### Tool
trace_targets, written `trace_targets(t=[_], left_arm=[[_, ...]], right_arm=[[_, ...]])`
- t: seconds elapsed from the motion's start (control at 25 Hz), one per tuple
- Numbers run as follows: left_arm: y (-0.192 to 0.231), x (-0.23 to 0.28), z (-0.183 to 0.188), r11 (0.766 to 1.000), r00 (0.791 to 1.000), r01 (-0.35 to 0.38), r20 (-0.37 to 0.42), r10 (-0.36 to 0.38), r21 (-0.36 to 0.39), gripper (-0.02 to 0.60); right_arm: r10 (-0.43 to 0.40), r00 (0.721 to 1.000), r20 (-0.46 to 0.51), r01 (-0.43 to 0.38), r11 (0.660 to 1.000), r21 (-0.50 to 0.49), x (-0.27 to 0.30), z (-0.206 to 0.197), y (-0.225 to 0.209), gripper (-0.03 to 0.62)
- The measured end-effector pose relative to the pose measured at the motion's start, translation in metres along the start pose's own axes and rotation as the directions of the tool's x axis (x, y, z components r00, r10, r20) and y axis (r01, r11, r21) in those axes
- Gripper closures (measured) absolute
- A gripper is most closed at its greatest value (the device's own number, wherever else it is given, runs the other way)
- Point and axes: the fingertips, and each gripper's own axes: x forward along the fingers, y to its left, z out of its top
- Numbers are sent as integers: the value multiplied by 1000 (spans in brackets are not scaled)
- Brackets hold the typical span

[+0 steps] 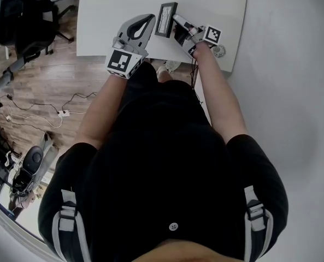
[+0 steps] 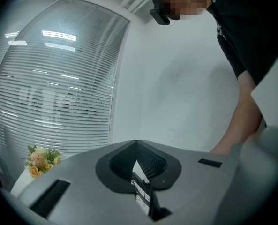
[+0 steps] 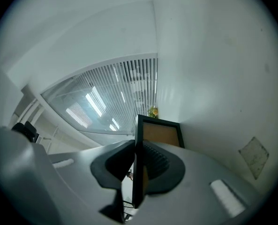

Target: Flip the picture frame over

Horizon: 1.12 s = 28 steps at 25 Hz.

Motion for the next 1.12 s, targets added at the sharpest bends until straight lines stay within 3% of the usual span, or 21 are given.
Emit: trace_targets(t=[0.44,0.76,1.0,1.12], left_arm=[[1,-1,10,1000,1000,0,17,0,13,577],[-5,2,20,999,1000,6,22,-7,31,577],[-8,7,23,999,1000,6,22,-7,36,577],[-10,7,22,999,1000,8,22,-9,37,577]], right_arm=[[-134,991,2,133,982,-134,-9,10,-8,483],[-275,961,-26,257,926,-275,-12,11,-14,402],[-419,908,-17,365,810,-459,-18,15,-20,319],[-502,865,-3,412,714,-566,-21,15,-25,279]])
